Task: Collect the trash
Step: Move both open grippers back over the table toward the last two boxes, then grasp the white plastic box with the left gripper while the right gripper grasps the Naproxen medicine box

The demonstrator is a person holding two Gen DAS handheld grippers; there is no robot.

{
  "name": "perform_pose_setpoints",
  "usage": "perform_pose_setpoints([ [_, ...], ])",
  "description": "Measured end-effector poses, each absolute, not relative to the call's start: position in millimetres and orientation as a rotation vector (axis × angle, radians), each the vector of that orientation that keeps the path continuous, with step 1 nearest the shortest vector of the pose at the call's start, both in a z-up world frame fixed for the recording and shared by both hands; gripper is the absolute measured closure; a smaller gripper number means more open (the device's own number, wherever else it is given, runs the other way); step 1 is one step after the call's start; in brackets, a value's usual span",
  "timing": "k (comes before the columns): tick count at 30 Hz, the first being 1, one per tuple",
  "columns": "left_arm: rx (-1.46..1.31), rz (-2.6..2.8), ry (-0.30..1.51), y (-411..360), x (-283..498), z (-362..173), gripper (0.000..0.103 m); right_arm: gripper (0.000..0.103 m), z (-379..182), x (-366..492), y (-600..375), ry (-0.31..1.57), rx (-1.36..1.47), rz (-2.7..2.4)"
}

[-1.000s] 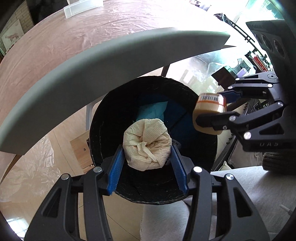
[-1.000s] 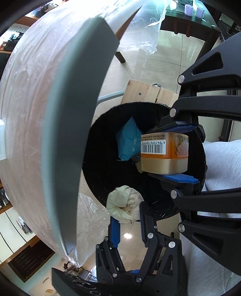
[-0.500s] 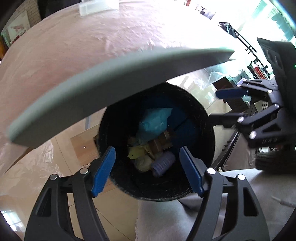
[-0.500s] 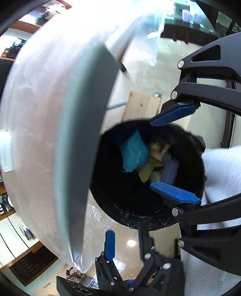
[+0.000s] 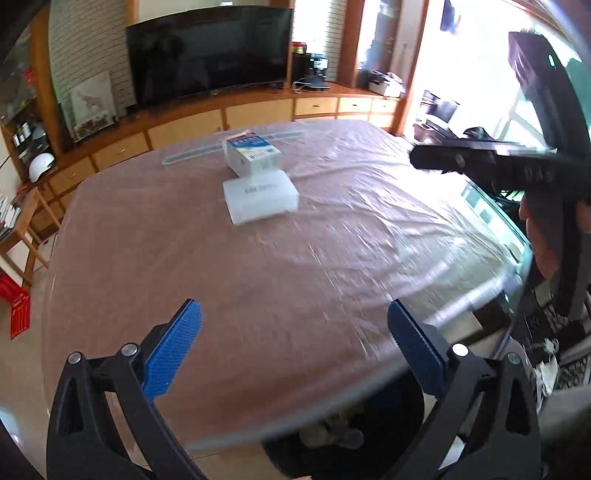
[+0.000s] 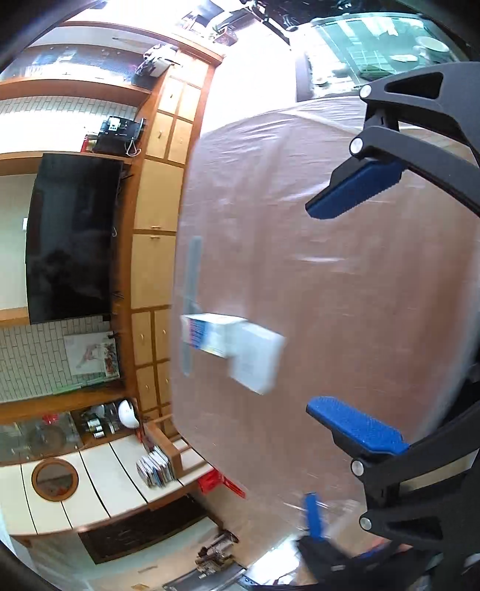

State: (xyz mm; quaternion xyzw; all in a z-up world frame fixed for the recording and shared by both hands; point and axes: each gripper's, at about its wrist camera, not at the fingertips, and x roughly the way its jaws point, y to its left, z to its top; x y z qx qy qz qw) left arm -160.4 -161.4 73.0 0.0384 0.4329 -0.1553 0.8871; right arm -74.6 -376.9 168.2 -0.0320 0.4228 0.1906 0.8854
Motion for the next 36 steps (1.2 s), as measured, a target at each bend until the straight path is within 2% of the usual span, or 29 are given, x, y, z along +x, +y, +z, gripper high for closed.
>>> perform_pose_setpoints([
  [6, 0.03, -0.203, 0.932, -172, -88, 50, 0.002, 0.008, 157, 38, -337, 0.992, 0.001, 0.437],
  [19, 0.003, -0.103, 0.997, -180, -30, 19, 0.002, 0.008, 103, 119, -263, 1.163, -0.12, 0.448],
  [21, 0.009, -0.087, 0.995, -182, -25, 18, 0.003, 0.016, 98, 123, -259, 1.182, -0.125, 0.455],
  [23, 0.02, -0.082, 1.005, -184, -22, 15, 0.007, 0.028, 91, 124, -255, 1.218, -0.151, 0.468],
  [27, 0.017, -0.085, 1.021, -183, -15, 11, 0.019, 0.038, 83, 124, -249, 1.229, -0.196, 0.473],
  [29, 0.009, -0.086, 1.016, -182, -13, 10, 0.019, 0.057, 81, 122, -248, 1.23, -0.203, 0.485],
  [36, -0.029, -0.115, 1.003, -175, -9, 12, 0.019, 0.058, 98, 122, -265, 1.139, -0.152, 0.461],
])
